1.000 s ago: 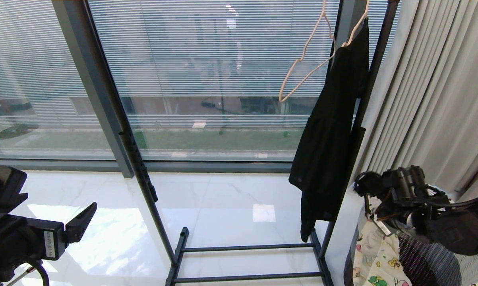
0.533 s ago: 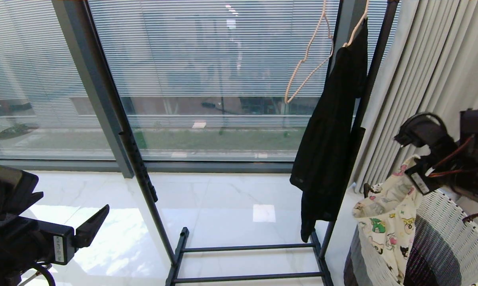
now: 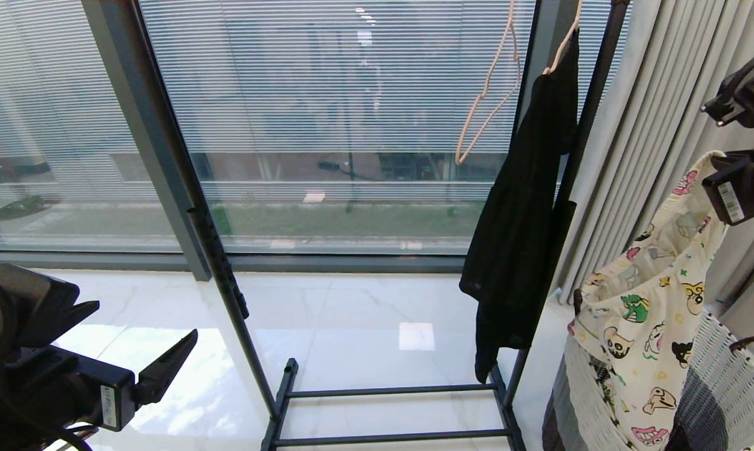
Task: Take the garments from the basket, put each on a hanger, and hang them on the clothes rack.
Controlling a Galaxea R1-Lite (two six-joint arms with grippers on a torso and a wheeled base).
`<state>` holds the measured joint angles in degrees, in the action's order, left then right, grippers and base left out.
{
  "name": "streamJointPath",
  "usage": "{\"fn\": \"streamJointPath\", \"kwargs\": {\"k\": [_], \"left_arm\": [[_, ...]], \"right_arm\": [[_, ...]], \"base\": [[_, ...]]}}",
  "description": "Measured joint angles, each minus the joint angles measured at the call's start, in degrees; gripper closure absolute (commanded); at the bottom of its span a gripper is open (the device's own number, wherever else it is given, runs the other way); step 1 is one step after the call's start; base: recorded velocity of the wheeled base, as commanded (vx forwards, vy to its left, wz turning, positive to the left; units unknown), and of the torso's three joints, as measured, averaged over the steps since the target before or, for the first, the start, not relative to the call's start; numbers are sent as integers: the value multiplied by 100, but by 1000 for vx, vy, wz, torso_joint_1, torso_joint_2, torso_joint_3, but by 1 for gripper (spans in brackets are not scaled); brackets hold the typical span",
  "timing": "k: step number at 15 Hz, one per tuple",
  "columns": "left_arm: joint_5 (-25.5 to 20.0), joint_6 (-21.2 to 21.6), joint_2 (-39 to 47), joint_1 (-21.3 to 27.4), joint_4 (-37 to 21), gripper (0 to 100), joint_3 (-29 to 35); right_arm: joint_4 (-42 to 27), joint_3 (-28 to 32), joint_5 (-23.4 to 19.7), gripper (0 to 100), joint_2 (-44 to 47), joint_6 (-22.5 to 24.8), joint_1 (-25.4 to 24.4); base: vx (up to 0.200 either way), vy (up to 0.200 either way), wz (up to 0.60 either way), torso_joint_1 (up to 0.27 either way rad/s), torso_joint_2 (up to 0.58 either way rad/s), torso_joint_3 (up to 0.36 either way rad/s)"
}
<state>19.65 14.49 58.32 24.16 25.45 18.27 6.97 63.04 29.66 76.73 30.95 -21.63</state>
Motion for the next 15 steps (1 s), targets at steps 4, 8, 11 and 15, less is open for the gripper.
{"fn": "streamJointPath", "kwargs": {"k": [4,8,11,15], "left_arm": [[2,168,-16,50,0,0,0],[-22,168,-11,61,0,0,2],[-252,77,0,233,2,0,41],[-1186,-673,162,1178,11,0,606]], "right_arm": [[0,138,-5,100,-40,-2,-69],[2,177,-21,100,-21,-9,-183],[24,226,-29,100,43,-115,-271],[33,466,-43,100,266,-655,-541]], "base": [[-200,0,0,8,2,1],[-200,0,0,2,1,4],[0,0,0,0,0,0],[0,0,0,0,0,0]]}}
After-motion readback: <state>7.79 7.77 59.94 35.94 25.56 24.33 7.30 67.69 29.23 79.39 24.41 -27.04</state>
